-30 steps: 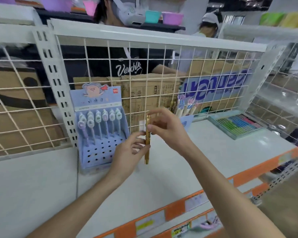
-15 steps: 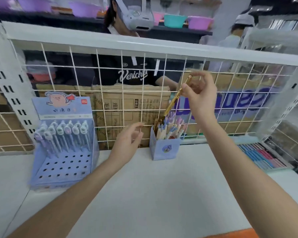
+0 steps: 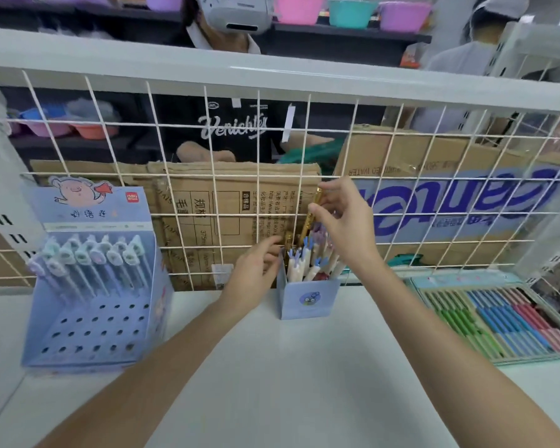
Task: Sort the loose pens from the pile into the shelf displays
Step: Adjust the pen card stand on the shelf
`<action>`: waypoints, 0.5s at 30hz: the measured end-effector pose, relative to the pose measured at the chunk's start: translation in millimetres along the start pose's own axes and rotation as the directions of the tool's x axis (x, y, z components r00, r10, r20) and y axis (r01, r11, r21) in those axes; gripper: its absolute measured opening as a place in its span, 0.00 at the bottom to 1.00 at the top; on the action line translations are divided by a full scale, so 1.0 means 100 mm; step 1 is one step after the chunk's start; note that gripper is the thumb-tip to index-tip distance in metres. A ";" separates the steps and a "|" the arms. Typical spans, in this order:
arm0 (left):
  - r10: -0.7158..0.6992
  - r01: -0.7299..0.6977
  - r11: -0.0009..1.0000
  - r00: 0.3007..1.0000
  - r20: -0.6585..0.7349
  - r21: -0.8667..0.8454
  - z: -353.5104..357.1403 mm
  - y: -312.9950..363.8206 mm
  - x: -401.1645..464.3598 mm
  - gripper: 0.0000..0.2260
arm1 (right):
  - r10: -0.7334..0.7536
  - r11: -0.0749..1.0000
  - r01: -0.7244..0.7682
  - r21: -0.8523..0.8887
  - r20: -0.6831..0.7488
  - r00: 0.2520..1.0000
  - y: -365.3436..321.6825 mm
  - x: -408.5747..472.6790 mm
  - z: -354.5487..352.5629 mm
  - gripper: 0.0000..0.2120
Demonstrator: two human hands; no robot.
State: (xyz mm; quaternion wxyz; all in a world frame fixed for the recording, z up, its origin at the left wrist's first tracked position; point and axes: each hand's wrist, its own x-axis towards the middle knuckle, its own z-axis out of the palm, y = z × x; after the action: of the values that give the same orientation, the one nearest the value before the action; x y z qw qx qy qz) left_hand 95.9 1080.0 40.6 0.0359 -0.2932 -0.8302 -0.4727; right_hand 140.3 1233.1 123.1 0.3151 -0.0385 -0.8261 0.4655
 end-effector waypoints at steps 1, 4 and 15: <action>0.002 -0.002 1.000 1.000 -0.015 0.003 0.02 -0.01 0.01 0.18 | 0.007 1.000 -0.007 0.008 0.027 1.000 0.00 0.00 0.00 0.11; 0.007 -0.007 1.000 0.999 -0.031 0.000 0.05 -0.01 0.03 0.18 | -0.003 1.000 0.005 -0.022 0.093 0.996 -0.02 0.03 -0.04 0.12; -0.073 0.055 0.984 0.992 -0.101 -0.170 0.02 0.02 0.13 0.14 | -0.017 0.995 0.024 -0.098 0.064 0.998 -0.09 0.06 0.00 0.13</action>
State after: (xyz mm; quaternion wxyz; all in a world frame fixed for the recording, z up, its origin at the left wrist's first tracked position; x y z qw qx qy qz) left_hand 86.1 1088.1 45.6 0.0403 -0.2427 -0.7936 -0.5565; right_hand 137.9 1229.9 133.0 0.2915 -0.0310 -0.8580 0.4218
